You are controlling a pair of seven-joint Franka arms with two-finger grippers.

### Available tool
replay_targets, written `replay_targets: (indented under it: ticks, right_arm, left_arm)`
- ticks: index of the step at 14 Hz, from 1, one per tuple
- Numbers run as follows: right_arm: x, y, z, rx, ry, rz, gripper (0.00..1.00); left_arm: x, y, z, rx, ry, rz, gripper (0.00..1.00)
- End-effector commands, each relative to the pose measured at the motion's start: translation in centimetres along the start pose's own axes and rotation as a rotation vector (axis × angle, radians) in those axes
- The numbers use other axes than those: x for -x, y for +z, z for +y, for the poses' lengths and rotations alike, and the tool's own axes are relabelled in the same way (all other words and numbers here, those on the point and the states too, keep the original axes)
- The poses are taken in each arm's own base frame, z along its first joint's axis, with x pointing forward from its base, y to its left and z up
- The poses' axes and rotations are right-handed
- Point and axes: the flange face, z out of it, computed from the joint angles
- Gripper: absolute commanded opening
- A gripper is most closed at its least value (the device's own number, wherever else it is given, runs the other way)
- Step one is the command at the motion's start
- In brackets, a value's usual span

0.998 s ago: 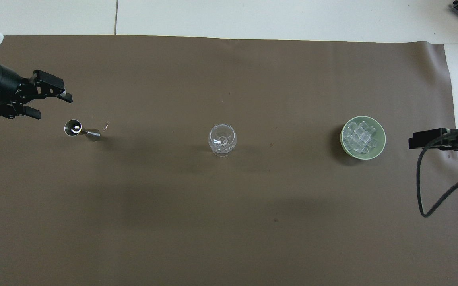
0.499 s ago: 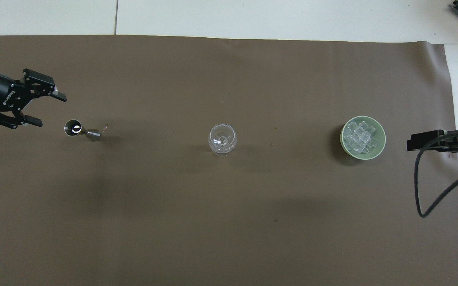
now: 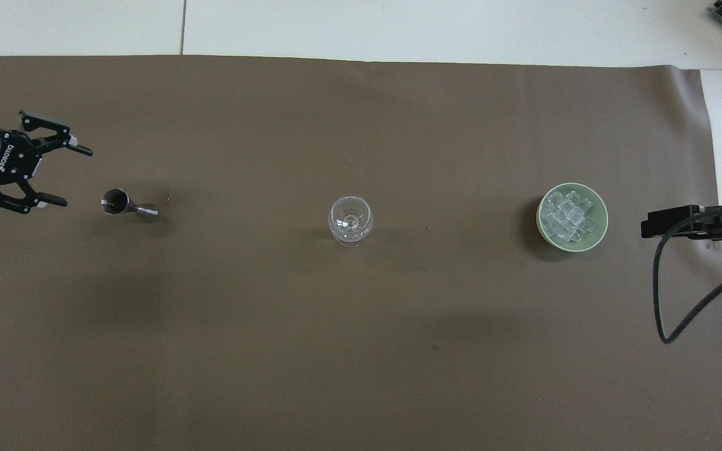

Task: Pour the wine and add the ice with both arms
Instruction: 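Move the left gripper open toward the small silver jigger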

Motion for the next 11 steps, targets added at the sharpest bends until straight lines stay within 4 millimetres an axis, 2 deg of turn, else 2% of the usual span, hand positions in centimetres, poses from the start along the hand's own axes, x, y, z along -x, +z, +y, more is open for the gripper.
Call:
replay_targets:
  ticks: [1, 3, 6, 8, 11]
  right_arm:
    - [0.8, -0.1, -0.1, 0.006, -0.011, 0.003, 1.00]
    - [0.8, -0.1, -0.1, 0.006, -0.010, 0.005, 1.00]
    - [0.8, -0.1, -0.1, 0.006, -0.011, 0.005, 1.00]
    - [0.8, -0.1, -0.1, 0.006, -0.010, 0.005, 1.00]
    - [0.8, -0.1, -0.1, 0.006, -0.010, 0.005, 1.00]
  left_arm:
    - [-1.9, -0.1, -0.7, 0.036, -0.119, -0.054, 1.00]
    - [-3.4, -0.6, -2.2, 0.087, -0.192, -0.079, 1.00]
    - [-4.1, 0.4, -2.7, 0.077, -0.242, -0.095, 1.00]
    - [-5.5, 0.4, -4.5, 0.106, -0.292, -0.107, 1.00]
    - [-6.5, 1.9, -6.4, 0.163, -0.362, -0.142, 1.00]
